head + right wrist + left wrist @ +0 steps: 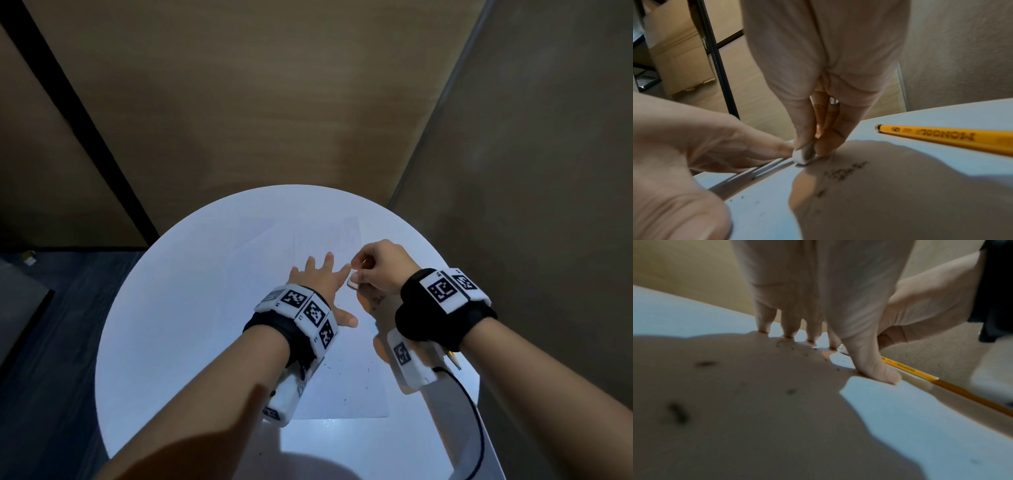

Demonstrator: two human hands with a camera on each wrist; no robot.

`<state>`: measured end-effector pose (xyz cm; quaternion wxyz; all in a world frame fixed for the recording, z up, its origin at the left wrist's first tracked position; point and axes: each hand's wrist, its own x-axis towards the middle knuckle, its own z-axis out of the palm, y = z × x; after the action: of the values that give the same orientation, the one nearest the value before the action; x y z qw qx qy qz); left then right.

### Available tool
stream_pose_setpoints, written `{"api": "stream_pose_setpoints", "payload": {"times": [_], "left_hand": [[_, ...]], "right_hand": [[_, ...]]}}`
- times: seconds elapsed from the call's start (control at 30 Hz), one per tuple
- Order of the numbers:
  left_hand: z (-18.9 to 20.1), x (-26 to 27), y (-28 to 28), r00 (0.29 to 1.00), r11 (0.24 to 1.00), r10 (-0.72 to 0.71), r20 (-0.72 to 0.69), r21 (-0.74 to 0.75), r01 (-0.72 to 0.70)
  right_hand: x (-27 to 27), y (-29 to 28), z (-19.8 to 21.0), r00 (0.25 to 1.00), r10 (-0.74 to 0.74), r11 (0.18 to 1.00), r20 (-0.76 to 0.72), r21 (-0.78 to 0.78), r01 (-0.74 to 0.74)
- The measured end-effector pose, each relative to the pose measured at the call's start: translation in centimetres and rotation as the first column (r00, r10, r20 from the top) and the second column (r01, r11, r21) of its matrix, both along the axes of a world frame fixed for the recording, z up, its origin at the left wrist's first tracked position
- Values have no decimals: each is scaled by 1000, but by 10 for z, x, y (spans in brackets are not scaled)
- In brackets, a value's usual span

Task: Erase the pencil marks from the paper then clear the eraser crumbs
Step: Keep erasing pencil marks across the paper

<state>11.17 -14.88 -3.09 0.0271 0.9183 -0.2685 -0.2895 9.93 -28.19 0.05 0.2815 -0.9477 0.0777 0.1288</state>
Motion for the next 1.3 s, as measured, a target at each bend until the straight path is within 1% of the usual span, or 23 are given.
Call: {"api": "stream_pose_setpoints", "payload": {"times": [0.1, 0.2, 0.27, 0.4, 0.53, 0.63, 0.7, 0.77, 0.83, 0.9, 0.97, 1.07, 1.2, 1.3], "left_hand": [[-2, -4, 1, 1000, 1000, -1, -17, 0, 1], [-2, -14, 5, 1000, 1000, -16, -21, 15, 17], [1, -19, 8, 1000, 999, -22, -12, 31, 22], [9, -24, 12, 1000, 998, -19, -3, 61, 19], [15, -31, 15, 999, 998, -12, -40, 59, 15], [20, -35, 18, 998, 998, -31, -46, 61, 34], [21, -37, 19, 999, 996, -51, -17, 76, 53], [20, -38, 18, 999, 996, -51, 18, 78, 50], [16, -38, 17, 999, 998, -35, 19, 60, 34], [13, -38, 16, 1000, 1000, 2, -23, 16, -1], [12, -37, 16, 997, 1000, 26, -69, -16, -27], [13, -34, 13, 997, 1000, 4, -74, 17, -3], [12, -35, 10, 998, 999, 25, -62, 25, -24], [10, -35, 10, 997, 999, 39, -68, 2, -38]], "right_hand": [[-4, 0, -2, 1000, 2, 1000, -4, 9, -2], [-11, 1, -1, 999, 15, 999, -47, 38, -13], [-16, 1, 0, 998, -6, 998, -68, 67, 10], [-27, 6, 1, 998, -3, 1000, -70, 24, 5], [-36, 9, 1, 998, -10, 1000, -65, 18, 11], [-38, 8, 4, 998, -57, 997, -15, 54, 58], [-38, 7, 5, 993, -114, 989, 10, 98, 112], [-39, 7, 4, 991, -135, 984, -1, 121, 134], [-40, 8, 3, 995, -97, 990, -34, 95, 100], [-41, 11, 1, 997, -60, 995, -45, 73, 63], [-41, 15, 0, 998, -57, 995, -31, 79, 60], [-42, 18, -1, 999, -41, 997, -17, 68, 42], [-44, 17, 1, 993, 60, 998, -104, 33, -57], [-40, 19, 0, 998, 38, 999, -52, 26, -36]]}}
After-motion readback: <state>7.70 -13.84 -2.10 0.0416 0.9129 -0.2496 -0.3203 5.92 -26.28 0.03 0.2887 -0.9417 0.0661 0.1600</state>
